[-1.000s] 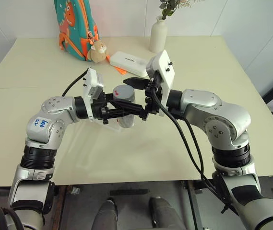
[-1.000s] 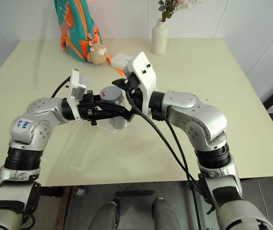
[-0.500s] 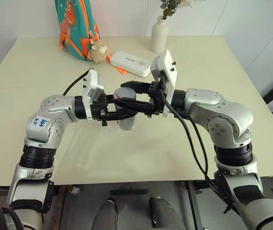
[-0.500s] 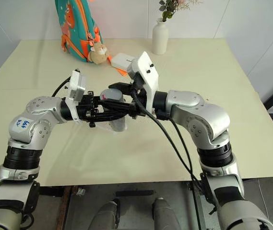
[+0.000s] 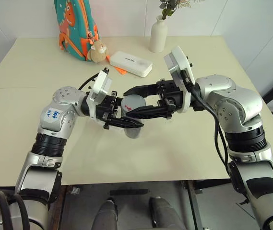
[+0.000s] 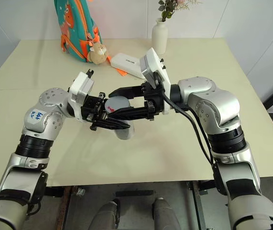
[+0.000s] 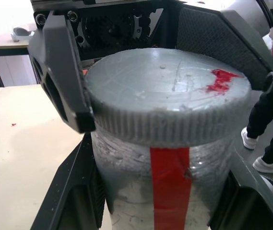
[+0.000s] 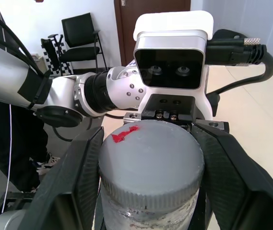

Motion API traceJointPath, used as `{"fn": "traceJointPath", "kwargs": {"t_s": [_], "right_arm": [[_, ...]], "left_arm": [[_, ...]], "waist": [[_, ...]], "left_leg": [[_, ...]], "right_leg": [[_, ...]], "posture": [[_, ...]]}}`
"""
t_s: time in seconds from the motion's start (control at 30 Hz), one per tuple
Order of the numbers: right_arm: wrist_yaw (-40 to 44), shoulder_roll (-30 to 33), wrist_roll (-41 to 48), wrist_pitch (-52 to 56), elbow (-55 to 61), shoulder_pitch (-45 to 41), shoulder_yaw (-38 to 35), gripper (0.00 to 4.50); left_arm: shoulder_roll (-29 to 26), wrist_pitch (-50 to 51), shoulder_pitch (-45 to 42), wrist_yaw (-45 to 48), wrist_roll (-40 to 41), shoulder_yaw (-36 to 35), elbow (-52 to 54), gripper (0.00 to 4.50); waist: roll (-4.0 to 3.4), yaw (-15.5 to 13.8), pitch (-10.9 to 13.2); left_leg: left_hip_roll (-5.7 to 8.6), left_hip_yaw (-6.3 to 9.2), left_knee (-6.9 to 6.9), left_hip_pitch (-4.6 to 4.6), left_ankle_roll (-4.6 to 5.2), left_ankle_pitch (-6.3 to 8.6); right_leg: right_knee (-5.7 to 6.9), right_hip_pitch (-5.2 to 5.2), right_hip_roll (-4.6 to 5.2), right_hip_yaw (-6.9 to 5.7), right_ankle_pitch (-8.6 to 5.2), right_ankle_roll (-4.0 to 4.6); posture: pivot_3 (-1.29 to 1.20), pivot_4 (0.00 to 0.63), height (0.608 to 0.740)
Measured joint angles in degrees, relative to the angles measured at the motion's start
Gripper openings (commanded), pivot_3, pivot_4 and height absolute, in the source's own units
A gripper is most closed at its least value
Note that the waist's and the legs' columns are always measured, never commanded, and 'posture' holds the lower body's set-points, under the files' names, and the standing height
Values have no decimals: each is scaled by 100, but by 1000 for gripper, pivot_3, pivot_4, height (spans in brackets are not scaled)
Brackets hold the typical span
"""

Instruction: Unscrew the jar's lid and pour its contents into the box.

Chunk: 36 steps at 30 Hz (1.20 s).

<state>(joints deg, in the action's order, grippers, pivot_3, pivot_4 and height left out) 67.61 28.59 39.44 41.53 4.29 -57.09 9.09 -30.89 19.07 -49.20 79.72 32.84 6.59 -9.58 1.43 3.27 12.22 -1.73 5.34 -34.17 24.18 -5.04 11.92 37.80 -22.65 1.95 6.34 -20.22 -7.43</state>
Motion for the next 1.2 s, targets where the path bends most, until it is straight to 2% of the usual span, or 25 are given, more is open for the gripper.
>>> {"fn": "traceJointPath", "kwargs": {"t_s": [0.13,0.2,0.33,0.47,0.63,0.87,1.2], "right_arm": [[1,-5,28,56,16,7,-38,2553],[-1,-7,48,111,21,8,-61,3303],[-16,-30,300,354,-2,31,-319,4471],[-112,-197,571,436,-24,14,-610,4471],[-519,-272,284,14,-37,-2,-740,4471],[-1219,-659,-667,-554,-29,-1,-298,4471],[-1624,-964,-829,-386,193,-43,15,4471]], "left_arm": [[20,-85,1,-15,-1,-5,-10,2134],[32,-98,1,-18,-2,-4,-28,2134],[-56,-214,-2,-25,-35,-213,-151,2134],[-236,-138,-1,-143,-49,-515,-302,2134],[-277,-151,12,-228,-154,-578,-300,2134],[-269,-167,36,-309,-243,-621,-299,2134],[-116,-156,40,-356,-294,-627,-294,2134]], "waist": [[0,-1,0],[0,0,0],[0,6,0],[-1,8,0],[-1,-6,0],[-2,21,1],[-2,11,1]], "left_leg": [[0,1,-1,-1,0,0],[0,1,-2,-1,0,0],[0,2,-4,-2,0,0],[0,4,-5,-2,0,0],[1,4,-5,-1,0,0],[-3,4,-4,-1,-1,-1],[-2,5,-5,-1,-6,-4]], "right_leg": [[3,0,0,0,0,0],[4,0,-1,0,0,0],[7,0,-1,0,0,0],[9,0,-1,-2,0,0],[8,0,-1,-2,0,0],[15,-5,-5,-1,0,0],[19,-4,-5,-1,0,0]], "posture": [[0,150,740],[0,150,740],[0,150,740],[0,150,740],[0,150,740],[0,150,740],[0,150,740]]}}
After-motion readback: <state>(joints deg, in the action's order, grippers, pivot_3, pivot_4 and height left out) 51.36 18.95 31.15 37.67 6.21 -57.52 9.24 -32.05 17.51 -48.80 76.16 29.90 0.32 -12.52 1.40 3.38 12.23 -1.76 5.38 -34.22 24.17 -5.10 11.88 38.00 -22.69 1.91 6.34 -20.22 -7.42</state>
